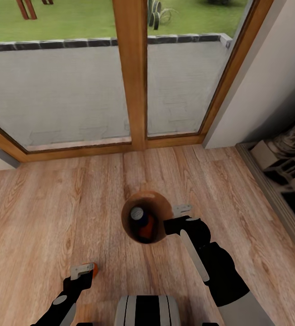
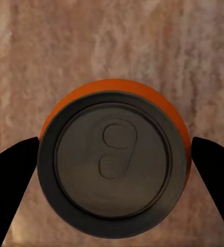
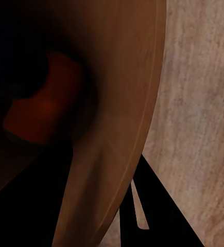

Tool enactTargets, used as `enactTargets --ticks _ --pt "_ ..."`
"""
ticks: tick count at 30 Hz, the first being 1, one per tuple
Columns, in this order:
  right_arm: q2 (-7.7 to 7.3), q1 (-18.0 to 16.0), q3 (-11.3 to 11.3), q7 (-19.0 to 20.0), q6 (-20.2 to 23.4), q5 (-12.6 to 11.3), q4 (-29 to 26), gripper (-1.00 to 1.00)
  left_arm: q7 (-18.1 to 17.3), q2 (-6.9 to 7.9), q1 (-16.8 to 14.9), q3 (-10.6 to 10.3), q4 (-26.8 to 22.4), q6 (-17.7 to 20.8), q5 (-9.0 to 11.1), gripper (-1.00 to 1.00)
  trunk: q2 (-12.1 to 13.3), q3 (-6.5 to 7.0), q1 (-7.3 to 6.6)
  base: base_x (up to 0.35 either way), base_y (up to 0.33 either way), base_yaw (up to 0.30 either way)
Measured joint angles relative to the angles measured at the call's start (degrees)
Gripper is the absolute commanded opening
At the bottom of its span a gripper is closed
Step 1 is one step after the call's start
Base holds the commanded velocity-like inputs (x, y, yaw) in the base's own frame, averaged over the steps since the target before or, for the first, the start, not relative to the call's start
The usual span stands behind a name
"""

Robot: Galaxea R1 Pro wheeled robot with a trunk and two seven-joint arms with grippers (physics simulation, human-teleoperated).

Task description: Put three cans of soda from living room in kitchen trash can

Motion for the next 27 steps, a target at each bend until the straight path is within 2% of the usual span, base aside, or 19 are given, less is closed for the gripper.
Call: enactTargets --ticks 5,27 --pt "0.00 0.0 0.0 0.0 0.0 0.0 0.0 -1.00 0.0 0.01 0.0 0.0 0.0 -0.1 0.1 -1.00 0.0 0.00 0.00 0.000 0.000 0.000" --pt "0.00 0.0 0.0 0.0 0.0 0.0 0.0 -1.00 0.0 0.02 0.0 0.0 0.0 0.0 0.0 -1.00 8.8 3.94 -4.82 0.000 0.000 0.000"
